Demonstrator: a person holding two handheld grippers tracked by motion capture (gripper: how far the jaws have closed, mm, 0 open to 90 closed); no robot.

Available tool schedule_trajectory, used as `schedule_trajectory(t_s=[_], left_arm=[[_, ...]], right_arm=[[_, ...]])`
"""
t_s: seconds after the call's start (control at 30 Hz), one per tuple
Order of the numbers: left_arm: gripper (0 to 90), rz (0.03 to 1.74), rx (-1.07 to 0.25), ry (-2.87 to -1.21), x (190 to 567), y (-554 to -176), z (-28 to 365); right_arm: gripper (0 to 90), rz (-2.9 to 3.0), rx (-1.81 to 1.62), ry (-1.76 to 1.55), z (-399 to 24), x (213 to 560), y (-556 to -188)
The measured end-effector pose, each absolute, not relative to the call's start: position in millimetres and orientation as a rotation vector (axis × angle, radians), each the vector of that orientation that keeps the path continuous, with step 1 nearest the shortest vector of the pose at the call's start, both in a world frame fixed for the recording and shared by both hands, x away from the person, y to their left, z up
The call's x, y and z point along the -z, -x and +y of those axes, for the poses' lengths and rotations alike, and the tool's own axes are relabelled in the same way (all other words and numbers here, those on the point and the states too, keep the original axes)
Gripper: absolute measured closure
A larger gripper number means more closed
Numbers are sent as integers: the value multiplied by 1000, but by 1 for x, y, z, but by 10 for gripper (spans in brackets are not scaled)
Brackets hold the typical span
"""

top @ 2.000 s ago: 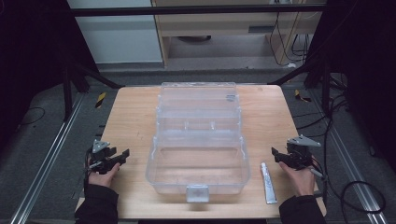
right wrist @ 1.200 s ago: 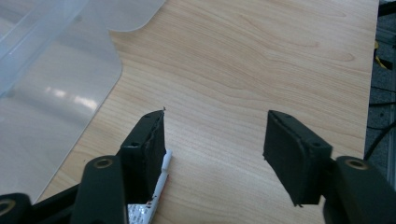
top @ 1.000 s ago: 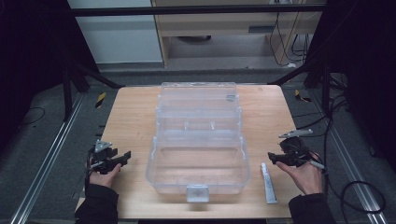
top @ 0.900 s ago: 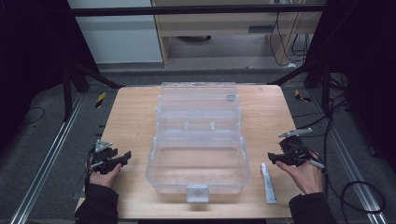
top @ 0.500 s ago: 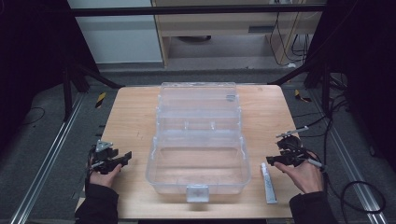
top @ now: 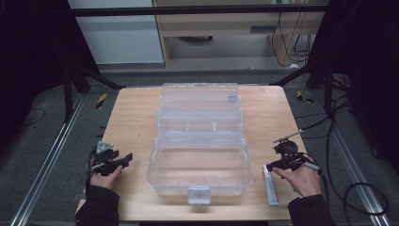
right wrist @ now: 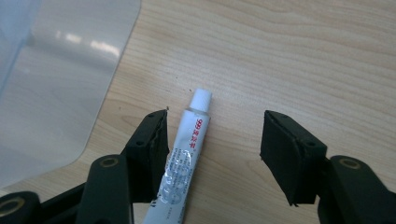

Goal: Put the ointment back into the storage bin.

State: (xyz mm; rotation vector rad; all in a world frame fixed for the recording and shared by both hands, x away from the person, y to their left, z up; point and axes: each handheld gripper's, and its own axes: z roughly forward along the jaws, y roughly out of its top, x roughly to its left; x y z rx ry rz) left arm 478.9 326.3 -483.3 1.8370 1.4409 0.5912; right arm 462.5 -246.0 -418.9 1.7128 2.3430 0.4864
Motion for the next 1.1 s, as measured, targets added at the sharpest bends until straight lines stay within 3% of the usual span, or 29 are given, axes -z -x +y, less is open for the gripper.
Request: schedule_trajectory(t_s=[1.1], left_arm=[[364, 1441, -587, -1841, 483, -479, 327]], right_arm=[[530, 2447, -355, -1827, -236, 455, -464]])
